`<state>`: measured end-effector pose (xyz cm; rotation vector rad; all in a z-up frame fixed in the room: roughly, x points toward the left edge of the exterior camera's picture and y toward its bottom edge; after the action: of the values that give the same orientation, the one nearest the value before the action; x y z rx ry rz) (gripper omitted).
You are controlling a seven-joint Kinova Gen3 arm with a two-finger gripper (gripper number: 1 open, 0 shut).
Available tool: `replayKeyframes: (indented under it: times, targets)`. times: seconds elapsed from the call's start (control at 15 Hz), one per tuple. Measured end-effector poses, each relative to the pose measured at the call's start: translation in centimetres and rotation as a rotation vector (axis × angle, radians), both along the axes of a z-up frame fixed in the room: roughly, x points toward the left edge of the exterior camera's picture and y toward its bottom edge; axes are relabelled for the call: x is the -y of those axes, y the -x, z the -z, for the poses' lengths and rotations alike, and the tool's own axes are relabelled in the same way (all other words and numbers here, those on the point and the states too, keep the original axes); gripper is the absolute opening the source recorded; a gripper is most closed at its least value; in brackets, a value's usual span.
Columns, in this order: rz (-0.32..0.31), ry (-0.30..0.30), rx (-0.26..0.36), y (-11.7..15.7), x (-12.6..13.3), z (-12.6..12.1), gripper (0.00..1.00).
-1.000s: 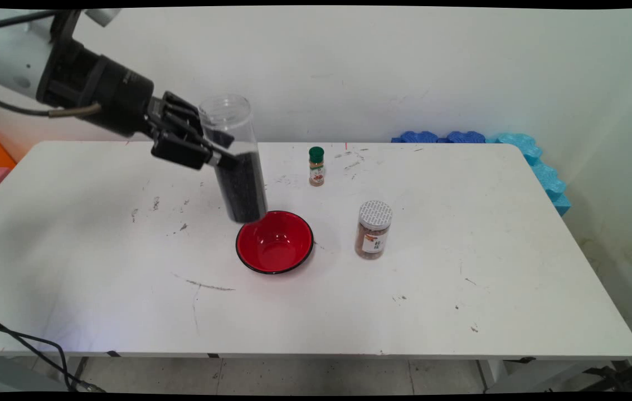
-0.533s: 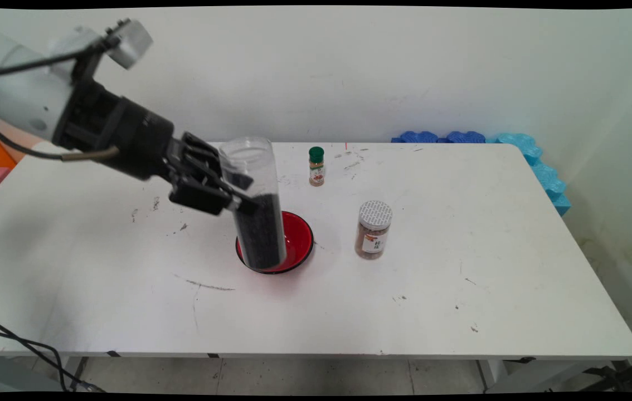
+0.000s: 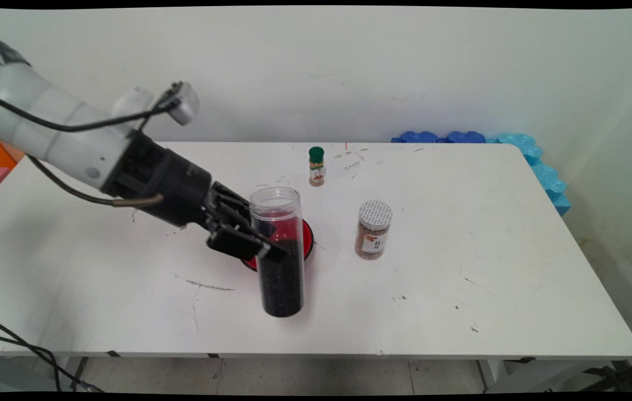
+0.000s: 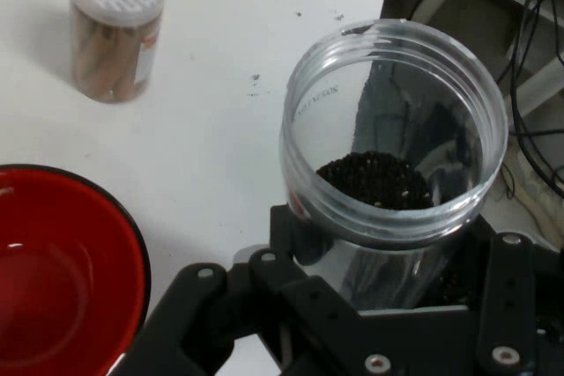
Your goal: Pour the black seasoning powder in the red bowl
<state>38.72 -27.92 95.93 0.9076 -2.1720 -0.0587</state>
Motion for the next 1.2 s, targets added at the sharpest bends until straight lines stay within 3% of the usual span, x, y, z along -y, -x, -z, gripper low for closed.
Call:
replayKeyframes:
  times: [0.87, 1.2]
  targets:
    - [-0.169, -0.177, -0.019, 1.1, 2.5, 5.2, 0.00]
    - [-0.254, -0.278, -0.047, 0.8, 3.0, 6.7, 0.00]
